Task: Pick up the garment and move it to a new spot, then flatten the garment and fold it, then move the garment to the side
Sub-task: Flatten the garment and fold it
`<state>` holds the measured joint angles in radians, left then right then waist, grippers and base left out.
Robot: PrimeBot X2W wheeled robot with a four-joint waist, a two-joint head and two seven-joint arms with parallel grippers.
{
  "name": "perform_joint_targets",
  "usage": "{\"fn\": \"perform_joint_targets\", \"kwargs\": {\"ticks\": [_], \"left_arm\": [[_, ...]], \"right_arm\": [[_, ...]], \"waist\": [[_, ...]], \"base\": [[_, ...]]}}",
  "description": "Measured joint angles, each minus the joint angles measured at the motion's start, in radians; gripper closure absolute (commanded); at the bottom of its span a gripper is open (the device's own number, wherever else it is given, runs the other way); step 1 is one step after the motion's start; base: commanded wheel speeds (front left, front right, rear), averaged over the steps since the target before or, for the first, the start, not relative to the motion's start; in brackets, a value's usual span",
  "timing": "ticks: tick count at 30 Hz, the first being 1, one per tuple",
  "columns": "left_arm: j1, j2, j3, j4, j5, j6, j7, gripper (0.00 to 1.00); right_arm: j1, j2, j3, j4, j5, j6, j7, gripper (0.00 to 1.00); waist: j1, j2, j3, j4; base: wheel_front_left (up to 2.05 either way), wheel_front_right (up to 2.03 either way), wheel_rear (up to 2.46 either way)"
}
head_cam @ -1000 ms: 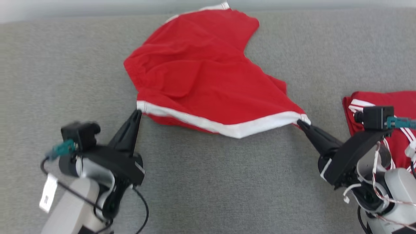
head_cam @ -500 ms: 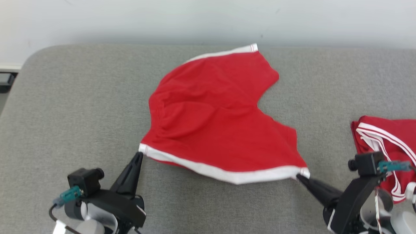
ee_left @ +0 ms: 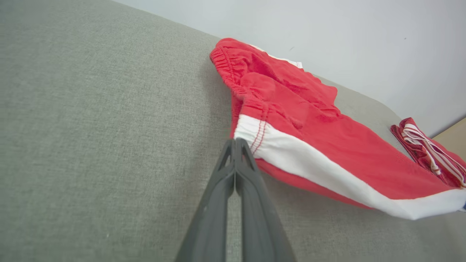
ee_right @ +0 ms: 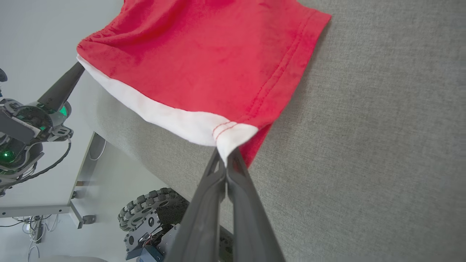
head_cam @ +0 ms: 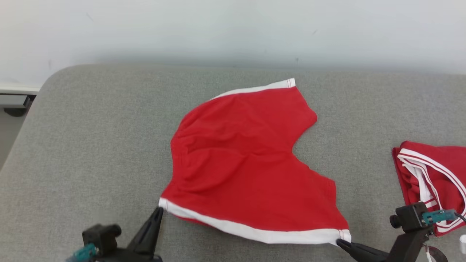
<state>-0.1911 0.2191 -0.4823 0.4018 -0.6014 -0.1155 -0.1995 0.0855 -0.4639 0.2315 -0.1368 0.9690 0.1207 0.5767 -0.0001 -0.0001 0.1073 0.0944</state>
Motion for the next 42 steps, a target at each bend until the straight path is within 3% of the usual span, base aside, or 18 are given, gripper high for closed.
{"fn": "perform_joint_targets", "kwargs": {"ticks": [25,26,27,28,29,30,37,42], "left_arm": [[0.148,0.009,-0.022,-0.011,-0.028,0.000,-0.009,1.00],[0.148,0.009,-0.023,-0.010,-0.028,0.000,-0.009,1.00],[0.148,0.009,-0.023,-0.009,-0.029,0.000,-0.009,1.00],[0.148,0.009,-0.024,-0.007,-0.029,0.000,-0.008,0.65],[0.148,0.009,-0.025,-0.005,-0.028,0.000,-0.007,0.14],[0.148,0.009,-0.027,-0.004,-0.028,0.000,-0.005,0.00],[0.148,0.027,-0.033,0.009,-0.025,0.000,0.006,0.00],[0.148,0.062,0.011,0.004,-0.024,0.019,-0.008,0.00]], "right_arm": [[0.174,-0.016,-0.016,-0.056,0.069,-0.015,0.049,1.00],[0.174,-0.017,-0.017,-0.055,0.069,-0.016,0.049,0.94],[0.174,-0.017,-0.019,-0.056,0.069,-0.016,0.048,0.60],[0.173,-0.017,-0.021,-0.056,0.068,-0.018,0.048,0.00],[0.173,-0.017,-0.023,-0.055,0.068,-0.025,0.048,0.00],[0.172,-0.017,-0.025,-0.053,0.067,-0.026,0.048,0.00],[0.171,-0.020,-0.034,-0.042,0.058,-0.043,0.046,0.00],[0.176,-0.024,-0.091,-0.039,0.024,-0.069,-0.014,0.00]], "waist": [[0.0001,0.0002,-0.004,-0.007],[0.0001,0.0001,-0.002,-0.007],[0.0001,0.0001,-0.001,-0.007],[0.0001,0.0001,0.001,-0.006],[0.0001,0.0001,0.002,-0.006],[0.0002,0.0001,0.003,-0.005],[0.0002,0.0001,0.004,-0.001],[0.0001,0.0001,-0.014,0.006]], "base": [[0.00,0.00,0.00],[0.00,0.00,0.00],[0.00,0.00,0.00],[0.00,0.00,0.00],[0.00,0.00,0.00],[0.00,0.00,0.00],[0.00,0.00,0.00],[0.00,0.00,0.00]]}}
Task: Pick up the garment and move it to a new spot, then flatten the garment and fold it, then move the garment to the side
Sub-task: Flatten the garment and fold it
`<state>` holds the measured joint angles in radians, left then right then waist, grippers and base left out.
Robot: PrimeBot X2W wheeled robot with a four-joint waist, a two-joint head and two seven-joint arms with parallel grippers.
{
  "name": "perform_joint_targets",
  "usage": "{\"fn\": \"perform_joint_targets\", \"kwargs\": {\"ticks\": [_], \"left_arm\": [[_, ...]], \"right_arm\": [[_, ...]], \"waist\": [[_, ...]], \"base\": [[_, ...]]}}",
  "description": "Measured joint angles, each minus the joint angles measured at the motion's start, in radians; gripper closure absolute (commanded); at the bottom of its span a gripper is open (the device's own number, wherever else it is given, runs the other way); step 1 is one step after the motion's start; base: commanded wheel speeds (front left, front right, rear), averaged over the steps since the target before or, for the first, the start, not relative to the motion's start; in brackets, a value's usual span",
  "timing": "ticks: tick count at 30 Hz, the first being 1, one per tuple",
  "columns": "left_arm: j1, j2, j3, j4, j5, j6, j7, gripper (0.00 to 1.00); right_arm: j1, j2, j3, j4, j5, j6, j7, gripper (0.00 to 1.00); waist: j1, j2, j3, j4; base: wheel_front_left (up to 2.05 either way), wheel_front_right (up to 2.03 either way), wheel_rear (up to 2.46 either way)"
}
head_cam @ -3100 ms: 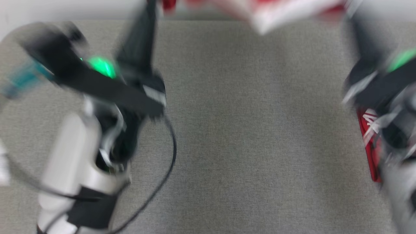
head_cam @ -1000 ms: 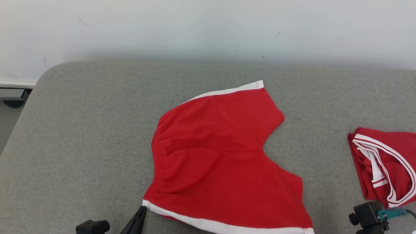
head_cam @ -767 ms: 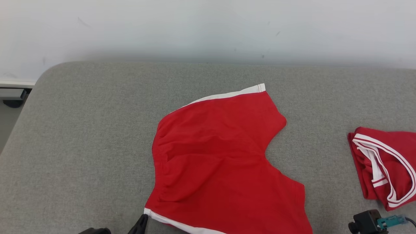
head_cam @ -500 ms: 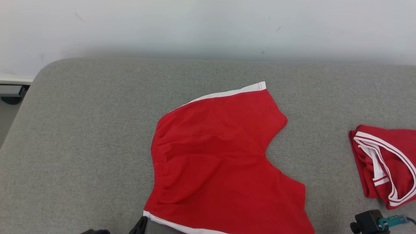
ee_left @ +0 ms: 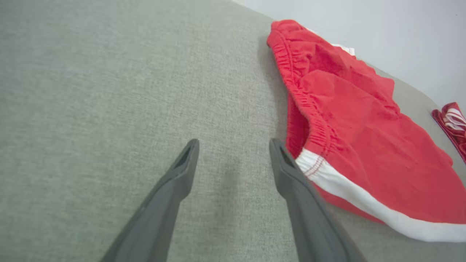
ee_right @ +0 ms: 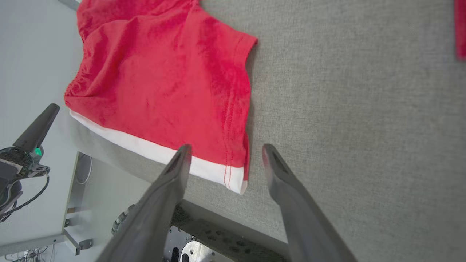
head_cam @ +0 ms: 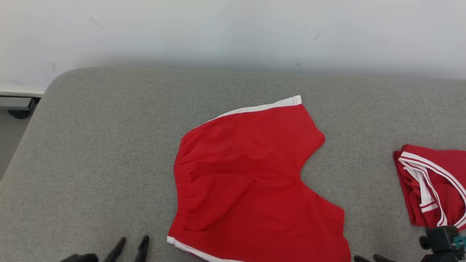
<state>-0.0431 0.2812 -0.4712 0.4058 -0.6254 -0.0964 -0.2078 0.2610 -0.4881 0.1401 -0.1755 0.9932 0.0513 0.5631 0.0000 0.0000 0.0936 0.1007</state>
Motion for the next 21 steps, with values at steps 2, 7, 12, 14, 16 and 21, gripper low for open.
{"fn": "perform_joint_targets", "kwargs": {"ticks": [2,7,12,14,16,21], "left_arm": [[-0.002,0.008,0.030,-0.018,0.000,0.013,-0.015,0.00],[-0.002,0.020,0.088,-0.095,0.031,0.060,-0.037,0.00],[-0.002,0.029,0.127,-0.226,0.089,0.129,-0.041,0.00],[-0.003,0.028,0.139,-0.252,0.105,0.150,-0.043,0.00],[-0.002,0.028,0.147,-0.274,0.113,0.163,-0.044,0.00],[-0.002,0.031,0.166,-0.324,0.126,0.180,-0.044,0.00]], "right_arm": [[0.006,0.007,-0.028,-0.011,-0.007,-0.010,-0.040,0.00],[0.015,0.064,-0.069,-0.020,-0.045,-0.053,-0.139,0.00],[-0.022,0.137,-0.109,-0.014,-0.105,-0.088,-0.283,0.00],[-0.034,0.148,-0.117,-0.002,-0.142,-0.099,-0.330,0.00],[-0.047,0.160,-0.118,0.012,-0.162,-0.105,-0.369,0.00],[-0.060,0.168,-0.086,0.029,-0.257,-0.104,-0.445,0.00]], "waist": [[0.0000,0.0000,-0.010,0.005],[0.0000,0.0000,-0.039,0.012],[0.0000,0.0000,-0.073,0.006],[0.0000,0.0000,-0.083,0.002],[0.0000,0.0000,-0.095,-0.003],[-0.0001,-0.0001,-0.119,-0.021]], "base": [[0.00,0.00,0.00],[0.00,0.00,0.00],[0.00,0.00,0.00],[0.00,0.00,0.00],[0.00,0.00,0.00],[0.00,0.00,0.00]]}}
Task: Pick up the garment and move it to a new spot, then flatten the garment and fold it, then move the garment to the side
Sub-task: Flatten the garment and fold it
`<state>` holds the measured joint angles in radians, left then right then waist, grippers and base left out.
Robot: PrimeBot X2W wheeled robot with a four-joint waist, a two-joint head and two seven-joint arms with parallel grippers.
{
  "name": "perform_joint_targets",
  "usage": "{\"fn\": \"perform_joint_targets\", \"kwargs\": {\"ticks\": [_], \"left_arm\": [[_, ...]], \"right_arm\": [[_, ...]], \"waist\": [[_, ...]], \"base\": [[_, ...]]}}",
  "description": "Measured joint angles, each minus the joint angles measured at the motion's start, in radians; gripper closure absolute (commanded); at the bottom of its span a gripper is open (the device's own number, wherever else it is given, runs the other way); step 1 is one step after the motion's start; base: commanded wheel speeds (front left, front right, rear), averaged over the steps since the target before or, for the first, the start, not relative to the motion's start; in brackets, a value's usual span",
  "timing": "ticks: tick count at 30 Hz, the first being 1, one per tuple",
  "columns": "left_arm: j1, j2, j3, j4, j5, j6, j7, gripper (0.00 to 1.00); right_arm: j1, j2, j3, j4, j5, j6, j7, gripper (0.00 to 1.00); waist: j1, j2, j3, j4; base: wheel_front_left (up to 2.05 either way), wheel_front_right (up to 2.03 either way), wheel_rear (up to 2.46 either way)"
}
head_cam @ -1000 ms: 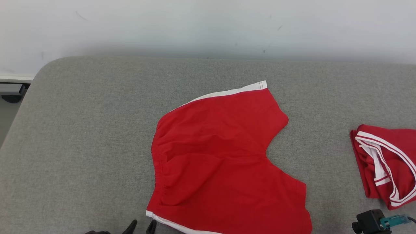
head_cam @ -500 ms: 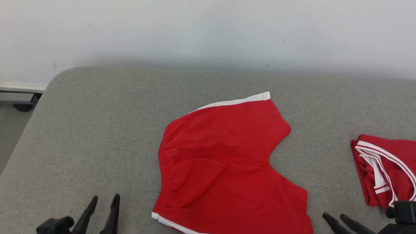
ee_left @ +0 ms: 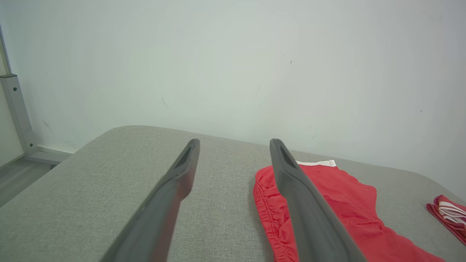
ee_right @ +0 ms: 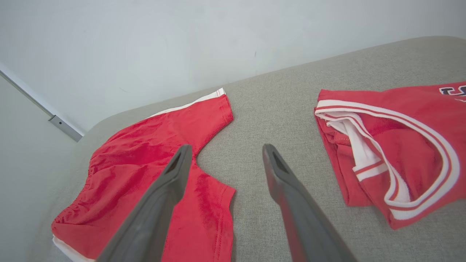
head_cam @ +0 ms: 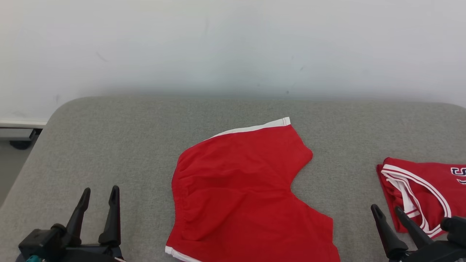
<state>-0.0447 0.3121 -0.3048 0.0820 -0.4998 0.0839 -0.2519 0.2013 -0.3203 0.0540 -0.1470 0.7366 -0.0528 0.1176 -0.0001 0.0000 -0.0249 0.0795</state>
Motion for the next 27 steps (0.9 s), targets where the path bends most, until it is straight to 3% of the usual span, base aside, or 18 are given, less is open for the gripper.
{"fn": "perform_joint_targets", "kwargs": {"ticks": [16,27], "left_arm": [[0.023,0.021,-0.028,0.013,0.113,0.023,0.023,0.00],[0.025,0.016,-0.032,0.044,0.129,0.030,0.042,0.00]], "right_arm": [[-0.088,0.014,0.089,0.090,-0.132,0.044,-0.162,0.00],[-0.105,0.002,0.081,0.142,-0.158,0.058,-0.226,0.00]], "waist": [[0.0000,0.0000,-0.023,-0.081],[0.0001,0.0000,-0.020,-0.123]], "base": [[0.00,0.00,0.00],[0.00,0.00,0.00]]}}
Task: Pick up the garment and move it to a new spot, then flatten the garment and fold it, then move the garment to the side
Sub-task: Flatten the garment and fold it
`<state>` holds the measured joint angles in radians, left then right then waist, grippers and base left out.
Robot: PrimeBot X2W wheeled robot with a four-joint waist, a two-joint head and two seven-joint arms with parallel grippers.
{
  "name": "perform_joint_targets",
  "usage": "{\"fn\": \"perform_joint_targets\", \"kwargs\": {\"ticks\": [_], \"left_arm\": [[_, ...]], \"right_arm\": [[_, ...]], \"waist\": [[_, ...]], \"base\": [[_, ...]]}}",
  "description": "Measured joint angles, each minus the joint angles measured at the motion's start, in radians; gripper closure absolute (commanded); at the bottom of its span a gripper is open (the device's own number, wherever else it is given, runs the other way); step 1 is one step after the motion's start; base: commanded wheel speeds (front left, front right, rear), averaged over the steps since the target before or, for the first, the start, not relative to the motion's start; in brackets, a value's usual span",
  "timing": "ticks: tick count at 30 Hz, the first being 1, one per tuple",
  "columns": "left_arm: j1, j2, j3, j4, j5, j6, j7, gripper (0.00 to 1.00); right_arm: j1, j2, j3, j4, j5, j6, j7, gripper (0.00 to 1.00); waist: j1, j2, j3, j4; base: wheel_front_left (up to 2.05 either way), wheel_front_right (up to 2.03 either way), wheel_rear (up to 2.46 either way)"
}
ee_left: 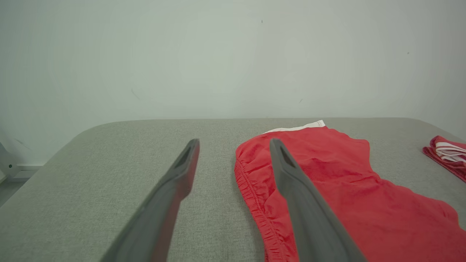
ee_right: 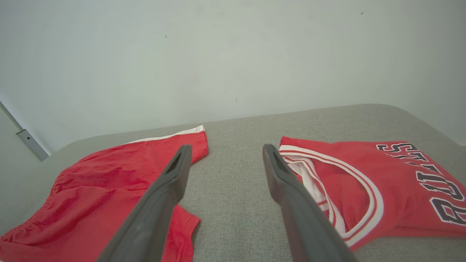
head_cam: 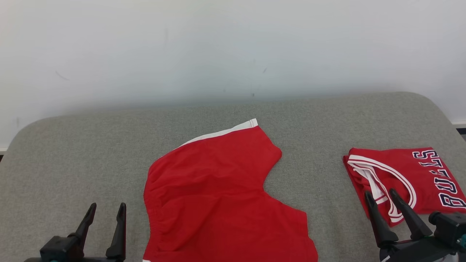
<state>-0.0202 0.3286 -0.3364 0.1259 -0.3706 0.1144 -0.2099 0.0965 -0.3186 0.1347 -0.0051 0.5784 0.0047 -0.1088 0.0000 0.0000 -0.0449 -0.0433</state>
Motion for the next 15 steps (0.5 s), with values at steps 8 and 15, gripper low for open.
{"fn": "perform_joint_targets", "kwargs": {"ticks": [8,15], "left_arm": [[0.000,-0.011,0.002,0.007,0.001,0.001,0.010,0.00],[0.000,-0.015,0.002,0.008,0.001,0.001,0.016,0.00]], "right_arm": [[0.000,-0.008,0.001,0.017,-0.011,0.015,-0.034,0.00],[-0.001,-0.001,0.010,0.033,-0.012,0.031,-0.057,0.00]], "waist": [[0.0001,0.0000,0.005,-0.005],[0.0001,0.0000,0.011,0.000]], "base": [[0.00,0.00,0.00],[0.00,0.00,0.00]]}}
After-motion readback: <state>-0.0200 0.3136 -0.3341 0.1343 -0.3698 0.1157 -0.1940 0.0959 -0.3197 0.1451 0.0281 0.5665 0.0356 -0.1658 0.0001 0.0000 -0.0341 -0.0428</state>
